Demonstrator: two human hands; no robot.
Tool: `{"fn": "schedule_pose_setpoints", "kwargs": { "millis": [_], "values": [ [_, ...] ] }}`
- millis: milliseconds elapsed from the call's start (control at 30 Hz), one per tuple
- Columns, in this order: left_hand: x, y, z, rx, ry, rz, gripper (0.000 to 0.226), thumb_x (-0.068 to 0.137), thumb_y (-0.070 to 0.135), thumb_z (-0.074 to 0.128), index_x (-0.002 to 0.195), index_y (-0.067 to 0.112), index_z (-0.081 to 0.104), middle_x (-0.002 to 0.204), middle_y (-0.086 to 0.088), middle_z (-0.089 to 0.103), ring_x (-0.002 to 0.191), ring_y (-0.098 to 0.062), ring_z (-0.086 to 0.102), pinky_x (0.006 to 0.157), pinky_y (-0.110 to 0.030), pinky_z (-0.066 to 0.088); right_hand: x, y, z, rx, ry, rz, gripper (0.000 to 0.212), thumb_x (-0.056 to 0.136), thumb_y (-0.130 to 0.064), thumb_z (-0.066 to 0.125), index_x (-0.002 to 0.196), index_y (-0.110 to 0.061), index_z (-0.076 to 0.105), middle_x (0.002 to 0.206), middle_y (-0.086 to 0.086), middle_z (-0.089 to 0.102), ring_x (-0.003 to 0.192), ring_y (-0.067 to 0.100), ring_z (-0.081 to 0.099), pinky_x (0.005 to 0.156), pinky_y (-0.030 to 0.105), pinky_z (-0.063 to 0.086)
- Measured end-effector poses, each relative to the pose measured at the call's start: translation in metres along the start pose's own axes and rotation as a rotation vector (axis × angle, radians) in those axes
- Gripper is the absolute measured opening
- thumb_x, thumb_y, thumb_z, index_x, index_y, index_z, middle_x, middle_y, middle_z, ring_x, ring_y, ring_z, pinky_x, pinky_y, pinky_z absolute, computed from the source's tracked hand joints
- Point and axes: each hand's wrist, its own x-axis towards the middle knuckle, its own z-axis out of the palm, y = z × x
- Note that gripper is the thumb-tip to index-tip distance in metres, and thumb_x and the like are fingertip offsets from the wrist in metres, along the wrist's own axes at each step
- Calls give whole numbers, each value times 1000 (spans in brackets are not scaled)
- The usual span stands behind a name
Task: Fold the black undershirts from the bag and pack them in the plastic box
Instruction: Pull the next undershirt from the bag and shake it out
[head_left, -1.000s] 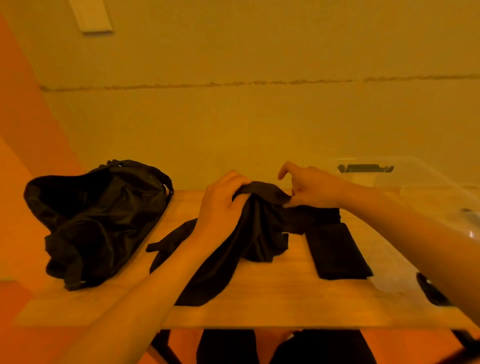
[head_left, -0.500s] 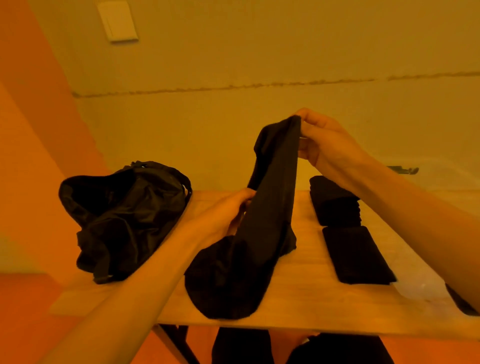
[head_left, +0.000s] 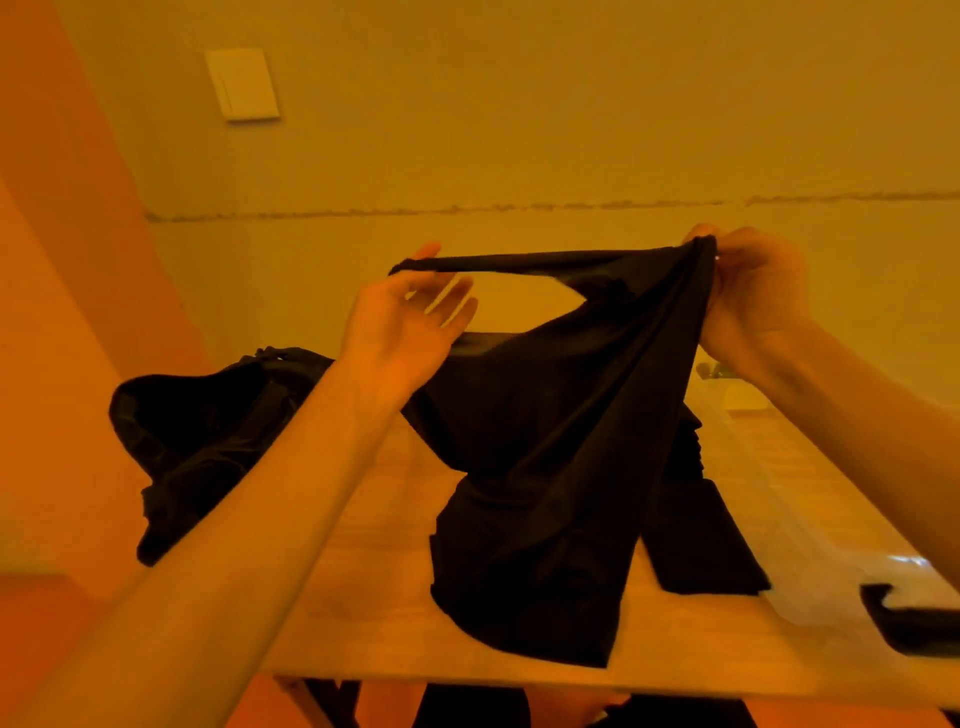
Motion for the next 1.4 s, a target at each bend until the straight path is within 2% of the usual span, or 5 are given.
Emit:
{"fn": "schedule_pose_setpoints", "kwargs": {
  "millis": [367,533,800,1000,1400],
  "values": [
    [-32,7,32,-38,-329,-128,52,83,1,39,132,-12,49,146,-29,49,136,-37,46,118,-44,34,-14,43,81,-840,-274,298,84,82,-44,78,152,-30,34,129,-8,65,122,8,55,102,32,34],
    [-33,14,30,97,-153,-120,36,103,21,41,118,-4,61,127,-26,65,122,-37,61,101,-47,52,1,44,98,-618,-311,264,6,90,-17,72,95,-13,74,86,0,74,89,16,69,89,30,50],
    [-30,35,-3,36,72,-249,10,99,5,50,101,-2,57,97,-20,71,47,-14,63,43,-19,49,-32,31,104,-982,-832,264,33,86,-39,71,95,-9,77,93,8,75,95,16,70,97,33,49],
    [-47,52,-6,358,-192,-298,23,90,25,57,105,8,61,90,-2,65,51,-3,47,33,-12,32,-11,69,102,-1190,-394,119,64,77,-50,81,134,-33,56,114,-13,64,102,6,62,87,30,54],
    [-56,99,-10,249,10,162,6,87,16,58,92,12,59,86,1,62,61,-8,57,42,-13,34,18,76,69,-1707,-130,-321,54,101,-54,41,72,-13,61,59,3,52,57,24,53,51,34,37]
  ]
}}
